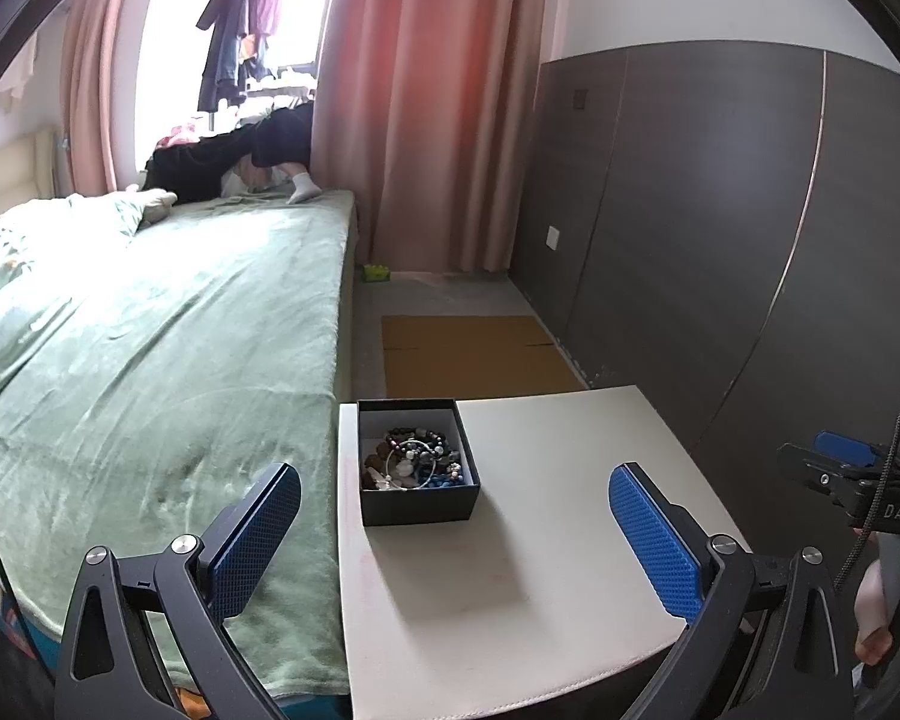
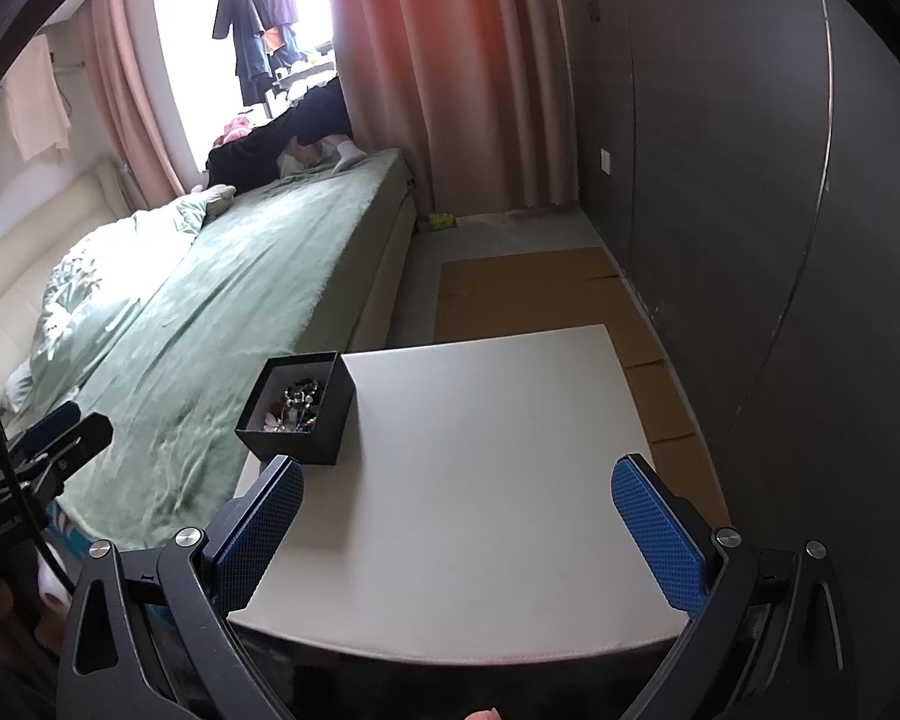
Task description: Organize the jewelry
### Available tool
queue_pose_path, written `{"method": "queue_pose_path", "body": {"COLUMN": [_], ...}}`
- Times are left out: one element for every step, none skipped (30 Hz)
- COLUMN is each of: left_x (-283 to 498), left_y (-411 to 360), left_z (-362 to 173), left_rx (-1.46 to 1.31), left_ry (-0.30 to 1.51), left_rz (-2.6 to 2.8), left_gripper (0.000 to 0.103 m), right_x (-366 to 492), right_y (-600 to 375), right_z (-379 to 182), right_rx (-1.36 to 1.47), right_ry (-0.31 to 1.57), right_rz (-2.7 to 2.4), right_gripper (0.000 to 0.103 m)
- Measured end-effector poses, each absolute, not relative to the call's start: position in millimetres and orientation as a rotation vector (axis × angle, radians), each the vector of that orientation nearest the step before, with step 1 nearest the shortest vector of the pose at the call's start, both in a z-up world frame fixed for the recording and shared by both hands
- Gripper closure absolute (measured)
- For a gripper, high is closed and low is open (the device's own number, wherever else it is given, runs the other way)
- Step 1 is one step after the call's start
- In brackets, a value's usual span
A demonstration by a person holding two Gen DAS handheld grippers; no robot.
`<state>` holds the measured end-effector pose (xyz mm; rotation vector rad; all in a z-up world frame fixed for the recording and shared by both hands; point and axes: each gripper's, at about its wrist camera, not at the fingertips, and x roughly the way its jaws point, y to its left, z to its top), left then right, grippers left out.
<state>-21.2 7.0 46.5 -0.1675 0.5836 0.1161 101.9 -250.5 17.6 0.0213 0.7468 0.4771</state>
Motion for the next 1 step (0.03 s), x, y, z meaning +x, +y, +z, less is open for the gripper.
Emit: {"method": "queue_pose_path", "body": {"left_x": [-20.9], "left_y": [7.8], "left_z": [45.9], "left_rx": [-0.168], "left_ry": [0.584], "left_rz": [0.116], "left_gripper": [0.001], "right_x": [101.7], "right_y": [-248.6], "right_z": [18.0], "right_rx": [0.02], "right_ry": [0.749], "right_rz": [0.476], "right_gripper": [0.0]}}
